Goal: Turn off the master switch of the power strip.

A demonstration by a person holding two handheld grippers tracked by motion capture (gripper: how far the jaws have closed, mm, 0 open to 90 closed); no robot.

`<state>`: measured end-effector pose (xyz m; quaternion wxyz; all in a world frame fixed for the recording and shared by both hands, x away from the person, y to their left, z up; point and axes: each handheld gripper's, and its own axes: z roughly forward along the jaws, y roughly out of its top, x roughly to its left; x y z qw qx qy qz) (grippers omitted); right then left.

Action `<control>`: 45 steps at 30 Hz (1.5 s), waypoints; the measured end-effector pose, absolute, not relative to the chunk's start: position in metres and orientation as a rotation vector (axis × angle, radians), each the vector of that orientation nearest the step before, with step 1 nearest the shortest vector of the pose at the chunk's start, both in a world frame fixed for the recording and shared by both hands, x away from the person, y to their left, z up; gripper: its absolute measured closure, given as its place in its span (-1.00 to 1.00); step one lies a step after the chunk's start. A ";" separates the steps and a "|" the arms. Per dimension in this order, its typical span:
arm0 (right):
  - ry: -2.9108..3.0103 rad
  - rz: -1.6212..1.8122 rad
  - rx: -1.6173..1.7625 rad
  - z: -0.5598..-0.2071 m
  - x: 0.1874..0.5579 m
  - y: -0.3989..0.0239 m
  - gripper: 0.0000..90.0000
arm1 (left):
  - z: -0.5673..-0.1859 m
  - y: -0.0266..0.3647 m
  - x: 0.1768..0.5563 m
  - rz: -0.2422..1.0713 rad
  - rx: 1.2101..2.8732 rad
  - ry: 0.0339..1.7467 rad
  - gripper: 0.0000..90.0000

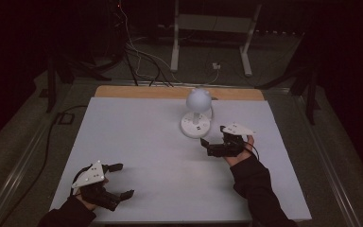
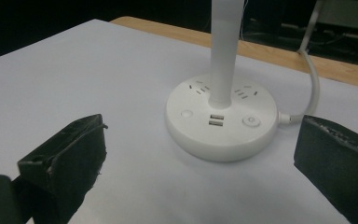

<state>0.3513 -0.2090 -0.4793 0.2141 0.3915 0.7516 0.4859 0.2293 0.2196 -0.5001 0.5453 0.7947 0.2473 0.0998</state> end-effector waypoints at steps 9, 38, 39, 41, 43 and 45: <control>2.136 1.315 1.088 -0.489 0.328 -0.224 -0.95 | -0.500 0.220 0.229 0.237 1.887 0.585 -0.99; 2.199 1.178 1.123 -0.520 0.249 -0.294 -0.95 | -0.500 0.220 0.229 0.243 1.884 0.588 -0.99; 2.204 1.175 1.126 -0.521 0.248 -0.296 -0.95 | -0.500 0.220 0.229 0.243 1.886 0.588 -0.99; 2.197 1.168 1.151 -0.523 0.249 -0.301 -0.95 | -0.500 0.219 0.229 0.245 1.889 0.586 -0.99; 2.188 1.168 1.171 -0.524 0.252 -0.303 -0.95 | -0.500 0.219 0.229 0.245 1.891 0.584 -0.99; 2.176 1.182 1.180 -0.524 0.254 -0.304 -0.95 | -0.500 0.219 0.230 0.246 1.895 0.584 -0.99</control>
